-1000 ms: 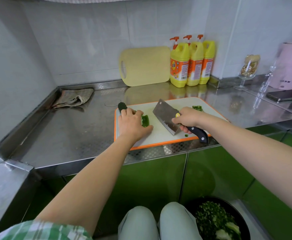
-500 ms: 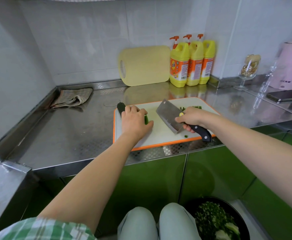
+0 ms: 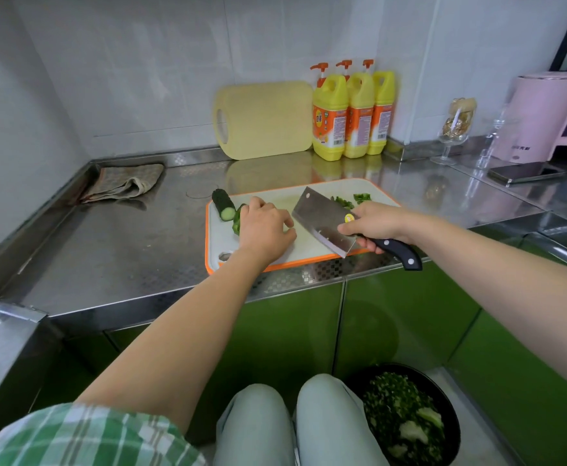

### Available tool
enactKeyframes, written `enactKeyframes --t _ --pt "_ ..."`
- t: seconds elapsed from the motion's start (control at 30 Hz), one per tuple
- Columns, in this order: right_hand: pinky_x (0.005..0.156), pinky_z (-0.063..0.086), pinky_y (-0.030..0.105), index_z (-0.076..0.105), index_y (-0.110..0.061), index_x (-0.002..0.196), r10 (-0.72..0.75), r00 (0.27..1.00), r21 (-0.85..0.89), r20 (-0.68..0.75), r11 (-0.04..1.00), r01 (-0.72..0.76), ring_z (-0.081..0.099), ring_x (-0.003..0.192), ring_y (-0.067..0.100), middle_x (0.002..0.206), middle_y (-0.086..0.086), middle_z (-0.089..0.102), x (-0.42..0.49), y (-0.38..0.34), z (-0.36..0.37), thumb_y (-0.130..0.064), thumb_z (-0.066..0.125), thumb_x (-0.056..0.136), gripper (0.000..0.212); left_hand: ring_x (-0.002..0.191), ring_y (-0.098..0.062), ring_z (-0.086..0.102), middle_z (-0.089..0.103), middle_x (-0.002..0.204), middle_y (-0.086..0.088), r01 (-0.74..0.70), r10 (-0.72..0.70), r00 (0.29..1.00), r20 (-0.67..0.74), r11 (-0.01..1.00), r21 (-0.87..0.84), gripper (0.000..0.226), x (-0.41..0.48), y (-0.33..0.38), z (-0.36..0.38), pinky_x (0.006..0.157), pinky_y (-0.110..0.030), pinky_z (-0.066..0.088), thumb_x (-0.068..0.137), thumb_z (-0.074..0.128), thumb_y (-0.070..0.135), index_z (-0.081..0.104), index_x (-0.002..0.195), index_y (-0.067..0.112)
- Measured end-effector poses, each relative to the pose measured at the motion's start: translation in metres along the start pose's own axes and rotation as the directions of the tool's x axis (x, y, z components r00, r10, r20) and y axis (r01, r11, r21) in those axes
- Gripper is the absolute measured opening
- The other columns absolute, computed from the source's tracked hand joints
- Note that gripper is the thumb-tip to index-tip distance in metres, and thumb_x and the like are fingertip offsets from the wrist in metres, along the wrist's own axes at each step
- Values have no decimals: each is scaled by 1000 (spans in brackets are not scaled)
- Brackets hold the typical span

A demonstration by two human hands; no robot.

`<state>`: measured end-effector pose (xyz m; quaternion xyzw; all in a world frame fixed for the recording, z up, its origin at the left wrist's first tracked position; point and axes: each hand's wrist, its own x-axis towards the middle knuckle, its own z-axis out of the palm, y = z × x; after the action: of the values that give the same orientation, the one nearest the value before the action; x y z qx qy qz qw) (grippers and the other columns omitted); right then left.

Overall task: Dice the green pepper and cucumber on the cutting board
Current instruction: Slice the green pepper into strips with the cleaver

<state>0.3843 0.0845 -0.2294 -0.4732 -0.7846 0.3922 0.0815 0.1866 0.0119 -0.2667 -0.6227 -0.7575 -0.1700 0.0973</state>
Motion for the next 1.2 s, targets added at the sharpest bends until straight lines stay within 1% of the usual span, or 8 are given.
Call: enactKeyframes --t 0.17,0.33,0.5,0.63,0.87,1.0,1.1,1.2 --pt "38 41 23 49 -5 74 55 991 -33 -118 998 -60 49 44 16 60 10 53 10 15 -11 -21 54 98 29 115 -27 39 66 111 -1 -17 17 1000 13 1000 -3 25 3 3 3 89 -36 28 90 55 36 69 108 27" --pt "43 39 24 48 -6 70 129 965 57 -227 991 -120 45 45 19 56 10 49 26 25 -24 -16 52 99 31 115 -27 38 67 109 0 -41 41 998 42 999 -4 26 14 3 7 89 -36 29 91 53 34 69 111 27" --pt "41 40 24 50 -4 74 73 981 86 -179 995 -58 45 45 18 57 10 50 37 4 -17 -16 53 98 27 115 -28 41 62 115 -4 -46 42 996 83 998 47 28 28 7 12 91 -37 30 91 50 31 67 113 27" --pt "39 41 21 50 -5 69 100 989 77 -105 993 -92 46 45 17 55 8 51 46 -3 -8 -16 55 97 30 115 -29 45 60 118 -6 -31 22 992 121 997 69 29 35 8 14 92 -37 32 91 50 32 66 115 26" --pt "48 43 29 50 0 69 246 931 112 -270 968 -224 46 47 23 58 15 52 52 7 -24 -3 49 96 27 113 -30 48 59 119 -7 -24 18 989 144 999 39 31 36 6 15 93 -38 33 91 51 34 64 117 25" --pt "40 41 21 50 -3 66 155 966 131 -206 983 -130 46 44 19 55 11 52 49 -5 -12 -10 52 96 31 113 -29 48 58 119 -7 -22 16 989 147 999 40 31 37 6 14 93 -38 33 91 51 34 64 117 25" --pt "36 38 17 50 -5 65 128 984 95 -123 989 -117 45 40 15 53 8 51 47 -6 -4 -15 54 97 33 113 -30 48 59 119 -7 -21 15 988 152 999 40 30 37 5 14 93 -38 33 91 51 34 64 117 26" --pt "36 38 18 49 -5 66 157 972 99 -174 985 -142 44 42 17 54 9 50 44 5 -11 -13 53 97 33 113 -30 47 59 119 -7 -29 22 988 150 999 41 31 36 5 14 92 -38 34 91 51 33 64 118 25"
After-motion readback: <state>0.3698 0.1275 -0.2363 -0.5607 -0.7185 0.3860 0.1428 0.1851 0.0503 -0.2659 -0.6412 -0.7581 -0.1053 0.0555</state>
